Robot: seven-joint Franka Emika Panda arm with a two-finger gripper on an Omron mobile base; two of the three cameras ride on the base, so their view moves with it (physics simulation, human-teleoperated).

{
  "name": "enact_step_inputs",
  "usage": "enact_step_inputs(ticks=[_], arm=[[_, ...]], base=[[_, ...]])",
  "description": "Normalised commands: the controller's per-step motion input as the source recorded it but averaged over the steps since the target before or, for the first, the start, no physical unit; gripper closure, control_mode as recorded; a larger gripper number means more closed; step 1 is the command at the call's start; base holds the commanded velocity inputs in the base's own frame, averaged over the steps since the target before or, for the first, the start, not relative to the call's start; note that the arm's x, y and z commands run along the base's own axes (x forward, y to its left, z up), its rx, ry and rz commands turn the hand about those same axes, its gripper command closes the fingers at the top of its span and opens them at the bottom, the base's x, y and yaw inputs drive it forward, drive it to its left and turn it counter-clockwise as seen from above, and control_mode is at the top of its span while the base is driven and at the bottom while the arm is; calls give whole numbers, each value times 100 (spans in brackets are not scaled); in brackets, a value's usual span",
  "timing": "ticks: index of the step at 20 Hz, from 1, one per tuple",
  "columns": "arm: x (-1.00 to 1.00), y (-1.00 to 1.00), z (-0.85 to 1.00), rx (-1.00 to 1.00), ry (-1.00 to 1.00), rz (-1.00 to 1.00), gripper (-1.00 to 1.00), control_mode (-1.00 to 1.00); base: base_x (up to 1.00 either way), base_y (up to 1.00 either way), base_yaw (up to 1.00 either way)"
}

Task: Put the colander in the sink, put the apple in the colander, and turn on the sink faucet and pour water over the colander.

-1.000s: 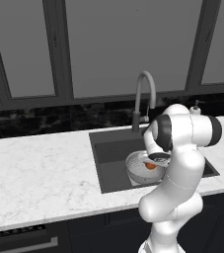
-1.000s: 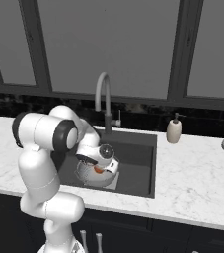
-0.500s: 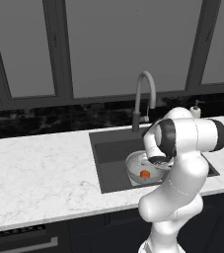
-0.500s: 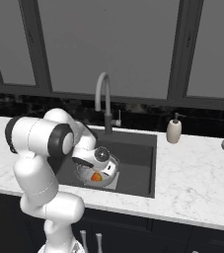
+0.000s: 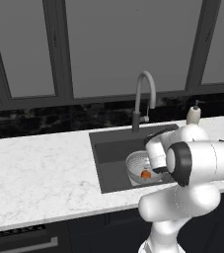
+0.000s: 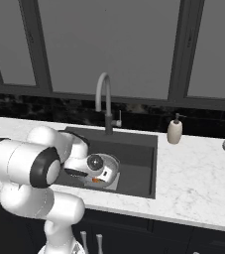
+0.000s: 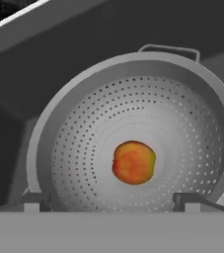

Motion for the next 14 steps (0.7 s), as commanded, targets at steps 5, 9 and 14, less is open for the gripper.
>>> enact_step_inputs(ticks=[5,9,14], arm=[[-41,-19,72,0,0,5,-100,-100],[-8,-23,81,0,3,11,-100,-100],[-36,-19,52,0,11,12,-100,-100]], base=[[0,0,0],[0,0,0],[0,0,0]])
